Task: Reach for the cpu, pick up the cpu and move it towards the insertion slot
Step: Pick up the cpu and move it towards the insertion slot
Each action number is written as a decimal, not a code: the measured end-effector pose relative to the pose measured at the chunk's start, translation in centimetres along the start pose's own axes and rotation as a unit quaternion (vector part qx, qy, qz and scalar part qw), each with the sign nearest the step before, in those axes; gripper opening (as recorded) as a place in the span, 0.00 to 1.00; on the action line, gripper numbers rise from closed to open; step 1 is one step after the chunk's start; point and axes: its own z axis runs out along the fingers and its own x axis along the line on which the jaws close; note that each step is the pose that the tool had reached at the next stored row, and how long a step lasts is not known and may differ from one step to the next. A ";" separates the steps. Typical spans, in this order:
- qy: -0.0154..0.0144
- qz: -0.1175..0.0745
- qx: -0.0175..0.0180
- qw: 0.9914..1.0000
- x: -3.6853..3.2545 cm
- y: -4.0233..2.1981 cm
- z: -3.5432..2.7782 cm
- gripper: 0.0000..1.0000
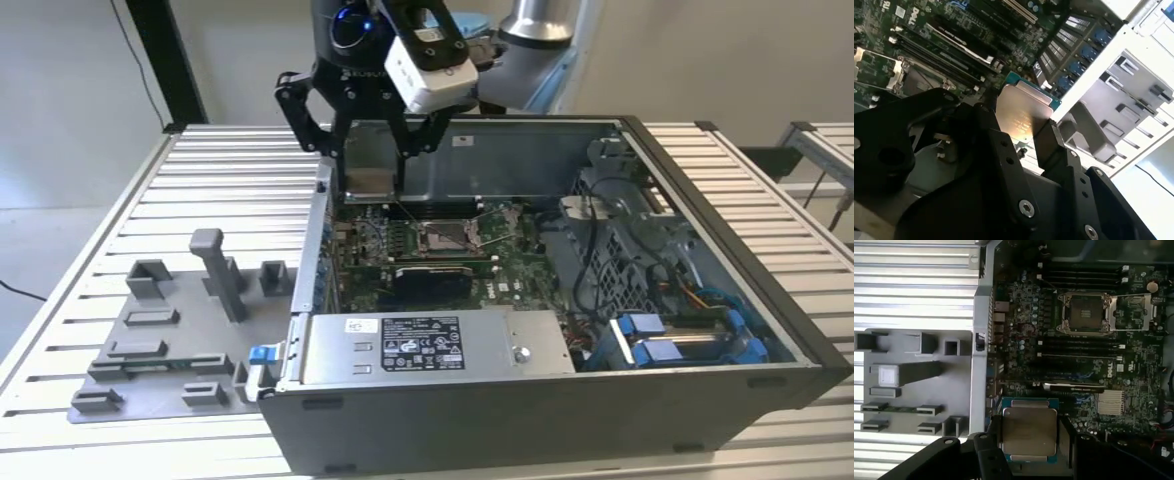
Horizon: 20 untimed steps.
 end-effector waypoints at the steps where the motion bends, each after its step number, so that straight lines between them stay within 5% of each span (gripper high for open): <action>1: 0.000 0.000 0.000 1.000 -0.46 -0.01 -0.01 0.00; 15: 0.000 0.000 0.000 1.000 -6.82 0.17 -0.16 0.00; 20: 0.000 0.000 0.000 1.000 -8.49 0.46 -0.18 0.00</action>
